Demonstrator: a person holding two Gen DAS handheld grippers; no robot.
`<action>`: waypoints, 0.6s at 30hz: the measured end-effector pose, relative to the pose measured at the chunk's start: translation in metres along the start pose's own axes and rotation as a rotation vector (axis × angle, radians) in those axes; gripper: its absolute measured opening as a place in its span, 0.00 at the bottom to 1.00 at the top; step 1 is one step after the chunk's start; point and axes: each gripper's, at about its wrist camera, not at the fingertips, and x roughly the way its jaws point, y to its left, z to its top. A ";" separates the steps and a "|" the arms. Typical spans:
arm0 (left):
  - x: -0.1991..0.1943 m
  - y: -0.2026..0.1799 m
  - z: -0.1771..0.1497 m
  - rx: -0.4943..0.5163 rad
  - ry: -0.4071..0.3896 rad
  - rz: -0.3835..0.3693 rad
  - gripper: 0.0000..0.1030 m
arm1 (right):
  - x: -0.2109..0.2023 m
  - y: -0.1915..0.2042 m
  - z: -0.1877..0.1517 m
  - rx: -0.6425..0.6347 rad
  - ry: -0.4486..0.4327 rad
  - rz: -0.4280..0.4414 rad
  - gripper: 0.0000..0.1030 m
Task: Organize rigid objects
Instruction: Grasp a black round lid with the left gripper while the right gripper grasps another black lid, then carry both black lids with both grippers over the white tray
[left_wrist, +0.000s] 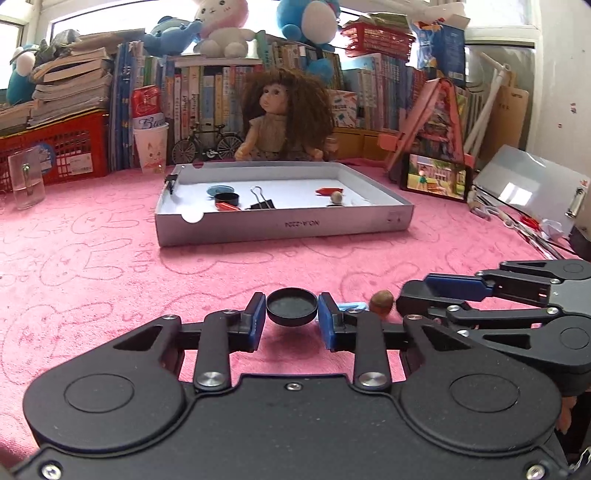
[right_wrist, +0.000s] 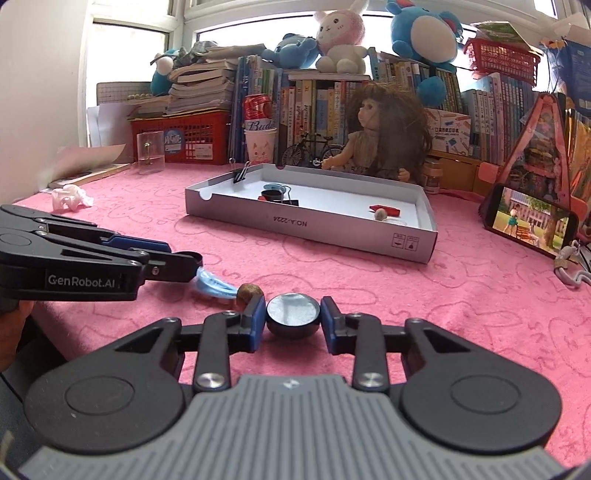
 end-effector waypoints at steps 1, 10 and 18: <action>0.001 0.001 0.001 -0.002 -0.001 0.008 0.28 | 0.001 -0.001 0.000 0.005 0.002 -0.005 0.36; 0.009 0.008 0.007 -0.024 0.012 0.056 0.28 | 0.011 -0.017 0.003 0.082 0.039 -0.076 0.36; 0.022 0.012 0.018 -0.047 0.022 0.100 0.28 | 0.021 -0.030 0.012 0.136 0.052 -0.123 0.36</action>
